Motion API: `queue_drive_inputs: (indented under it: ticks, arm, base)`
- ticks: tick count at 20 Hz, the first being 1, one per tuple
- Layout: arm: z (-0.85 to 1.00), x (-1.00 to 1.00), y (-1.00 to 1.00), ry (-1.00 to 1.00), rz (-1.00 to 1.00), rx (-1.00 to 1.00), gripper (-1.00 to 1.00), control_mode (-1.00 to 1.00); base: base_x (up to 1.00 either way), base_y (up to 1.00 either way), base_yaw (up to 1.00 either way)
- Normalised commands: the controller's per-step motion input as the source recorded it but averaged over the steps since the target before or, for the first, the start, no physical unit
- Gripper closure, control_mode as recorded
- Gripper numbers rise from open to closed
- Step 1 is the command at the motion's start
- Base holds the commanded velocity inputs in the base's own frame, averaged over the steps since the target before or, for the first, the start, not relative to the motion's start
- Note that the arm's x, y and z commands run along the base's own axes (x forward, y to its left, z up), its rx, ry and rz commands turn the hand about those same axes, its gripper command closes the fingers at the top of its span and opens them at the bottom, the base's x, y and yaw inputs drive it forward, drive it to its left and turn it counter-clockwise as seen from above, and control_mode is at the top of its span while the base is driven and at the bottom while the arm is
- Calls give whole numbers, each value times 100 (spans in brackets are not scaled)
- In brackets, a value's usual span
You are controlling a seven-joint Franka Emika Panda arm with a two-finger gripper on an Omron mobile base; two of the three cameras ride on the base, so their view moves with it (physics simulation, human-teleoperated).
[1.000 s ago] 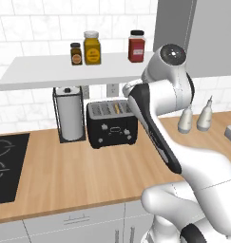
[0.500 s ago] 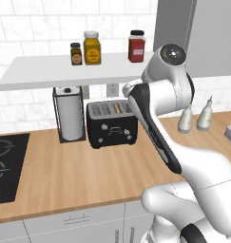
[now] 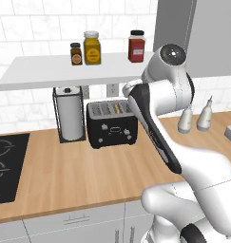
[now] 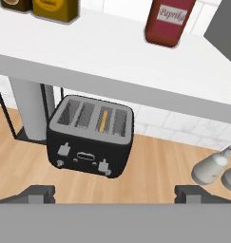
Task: Start the toaster. Once the lever pops up, take the bread to the plate on the dining counter.
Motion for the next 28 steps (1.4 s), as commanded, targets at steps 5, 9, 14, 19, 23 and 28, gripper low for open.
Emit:
queue_drive_inputs:
  ticks: [5, 9, 14, 19, 23, 28]
  arm:
    - [0, 0, 0, 0, 0, 0, -100, -100]
    - [0, 0, 0, 0, 0, 0, -100, -100]
    - [0, 0, 0, 0, 0, 0, -100, -100]
    - [0, 0, 0, 0, 0, 0, -100, -100]
    - [0, 0, 0, 0, 0, 0, -100, -100]
    - [0, 0, 0, 0, 0, 0, -100, -100]
  base:
    - [0, 0, 0]
    - [0, 0, 0]
    - [0, 0, 0]
    - [0, 0, 0]
    - [0, 0, 0]
    - [0, 0, 0]
